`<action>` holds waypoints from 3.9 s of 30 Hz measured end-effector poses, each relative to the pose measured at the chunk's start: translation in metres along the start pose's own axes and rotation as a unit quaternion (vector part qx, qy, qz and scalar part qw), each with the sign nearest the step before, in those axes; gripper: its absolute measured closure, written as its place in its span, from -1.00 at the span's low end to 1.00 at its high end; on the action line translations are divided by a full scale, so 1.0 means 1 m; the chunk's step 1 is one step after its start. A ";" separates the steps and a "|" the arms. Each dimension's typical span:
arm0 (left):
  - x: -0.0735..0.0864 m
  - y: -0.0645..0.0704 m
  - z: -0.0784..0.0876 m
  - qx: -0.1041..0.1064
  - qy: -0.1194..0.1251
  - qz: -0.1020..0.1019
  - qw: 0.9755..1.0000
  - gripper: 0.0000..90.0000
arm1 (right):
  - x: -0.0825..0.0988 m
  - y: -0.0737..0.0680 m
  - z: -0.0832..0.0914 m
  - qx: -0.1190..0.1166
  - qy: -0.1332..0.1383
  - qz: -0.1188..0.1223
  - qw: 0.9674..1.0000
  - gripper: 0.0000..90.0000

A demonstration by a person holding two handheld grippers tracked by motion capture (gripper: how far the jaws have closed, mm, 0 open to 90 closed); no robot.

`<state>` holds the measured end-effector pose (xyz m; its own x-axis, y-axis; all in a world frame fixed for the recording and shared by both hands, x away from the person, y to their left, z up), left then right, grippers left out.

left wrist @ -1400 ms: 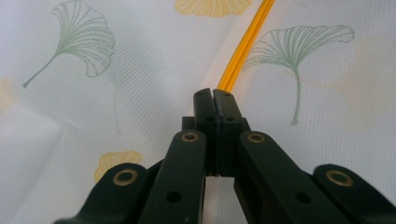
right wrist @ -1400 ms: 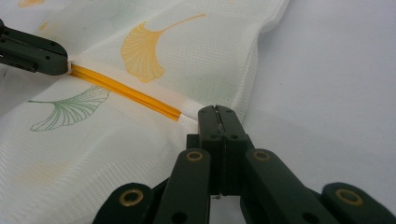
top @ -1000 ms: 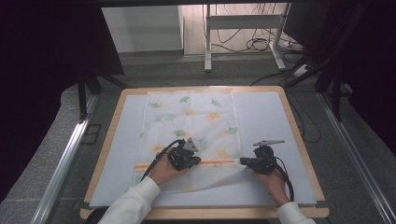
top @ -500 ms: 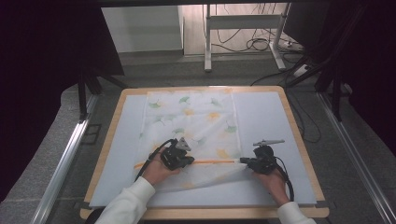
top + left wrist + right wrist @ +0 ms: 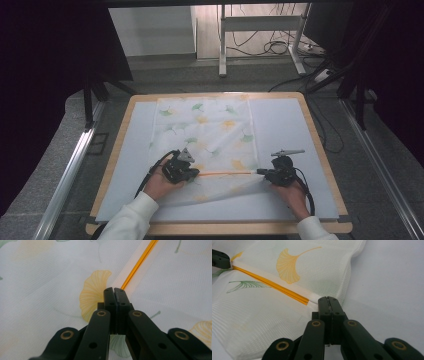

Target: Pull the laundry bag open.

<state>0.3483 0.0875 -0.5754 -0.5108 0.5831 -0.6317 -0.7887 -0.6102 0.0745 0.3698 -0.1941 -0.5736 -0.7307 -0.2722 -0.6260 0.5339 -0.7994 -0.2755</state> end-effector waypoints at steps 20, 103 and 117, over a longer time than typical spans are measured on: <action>0.018 -0.013 0.015 -0.009 -0.010 0.017 1.000 1.00 | 0.000 0.000 0.000 0.000 0.000 -0.001 1.000 1.00; 0.094 -0.060 0.076 -0.065 -0.010 0.097 0.993 1.00 | 0.000 0.000 0.000 0.002 0.001 0.009 1.000 1.00; 0.105 -0.067 0.084 -0.074 -0.006 0.111 0.991 1.00 | 0.000 0.000 0.000 0.000 0.000 0.010 1.000 1.00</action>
<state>0.3187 0.2349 -0.5816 -0.6715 0.4308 -0.6029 -0.5972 -0.7963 0.0962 0.3697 -0.1940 -0.5735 -0.7191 -0.2886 -0.6322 0.5494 -0.7931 -0.2629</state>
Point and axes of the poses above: each handheld gripper's, and its own axes: z roughly backward along the jaws, x roughly out of its underside, y roughly to its right, the point moved 7 cm from there along -z, roughly forward along the jaws, and after that the axes turned 1 degree about y, right-handed, at the moved point
